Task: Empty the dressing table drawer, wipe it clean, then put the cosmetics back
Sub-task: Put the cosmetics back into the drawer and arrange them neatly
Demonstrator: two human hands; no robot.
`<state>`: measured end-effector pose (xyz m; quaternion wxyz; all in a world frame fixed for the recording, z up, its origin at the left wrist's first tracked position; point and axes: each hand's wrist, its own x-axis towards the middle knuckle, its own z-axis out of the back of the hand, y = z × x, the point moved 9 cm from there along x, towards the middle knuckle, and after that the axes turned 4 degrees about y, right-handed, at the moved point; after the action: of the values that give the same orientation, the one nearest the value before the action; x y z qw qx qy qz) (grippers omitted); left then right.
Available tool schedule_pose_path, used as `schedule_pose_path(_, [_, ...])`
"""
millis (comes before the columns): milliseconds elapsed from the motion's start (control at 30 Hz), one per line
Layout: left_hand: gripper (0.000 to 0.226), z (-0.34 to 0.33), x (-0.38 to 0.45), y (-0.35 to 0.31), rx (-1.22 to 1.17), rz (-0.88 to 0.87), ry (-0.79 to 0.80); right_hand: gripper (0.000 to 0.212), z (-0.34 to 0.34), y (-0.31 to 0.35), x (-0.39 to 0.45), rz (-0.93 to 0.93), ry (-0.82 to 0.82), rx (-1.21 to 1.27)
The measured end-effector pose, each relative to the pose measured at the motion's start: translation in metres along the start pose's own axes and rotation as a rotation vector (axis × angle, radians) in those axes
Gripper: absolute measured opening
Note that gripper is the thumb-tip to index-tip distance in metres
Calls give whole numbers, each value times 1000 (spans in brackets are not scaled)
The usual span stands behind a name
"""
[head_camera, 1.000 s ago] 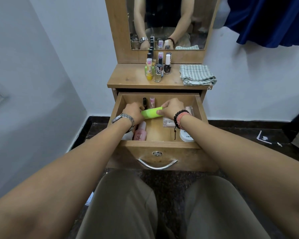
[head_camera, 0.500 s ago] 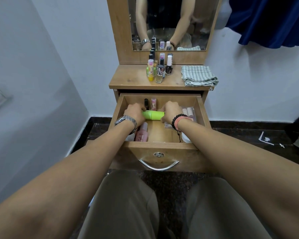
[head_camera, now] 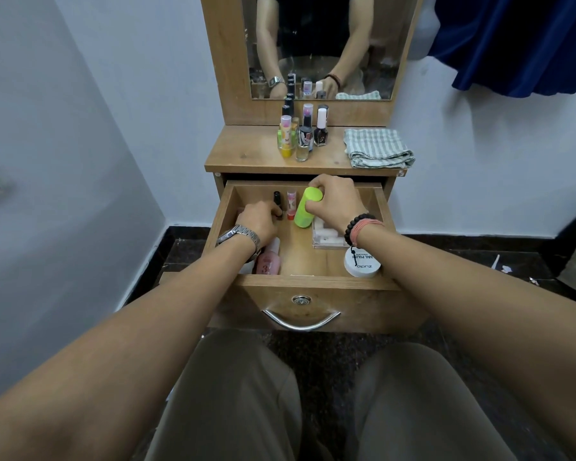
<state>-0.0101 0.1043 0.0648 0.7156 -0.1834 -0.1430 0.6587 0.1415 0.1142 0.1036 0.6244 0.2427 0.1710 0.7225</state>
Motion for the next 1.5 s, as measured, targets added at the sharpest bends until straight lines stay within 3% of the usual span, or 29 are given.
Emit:
schedule_pose_path(367, [28,2,-1,0,-6,-3,-4,18,-10,4,10,34,-55,-51])
schedule_pose_path(800, [26,15,-5,-3,-35,2,-103,29,-10,6,8,150,-125,-192])
schedule_pose_path(1033, [21,16,-4,-1,-45,17,-114,9,48,21,-5,275,-373,-60])
schedule_pose_path(1133, [19,15,-4,0,-43,23,-114,37,67,29,7,346,-408,-66])
schedule_pose_path(1233, [20,14,-4,-2,-35,7,-106,61,68,45,23,399,-356,-226])
schedule_pose_path(1500, [21,13,-3,3,-9,9,-95,52,49,44,46,372,-222,-315])
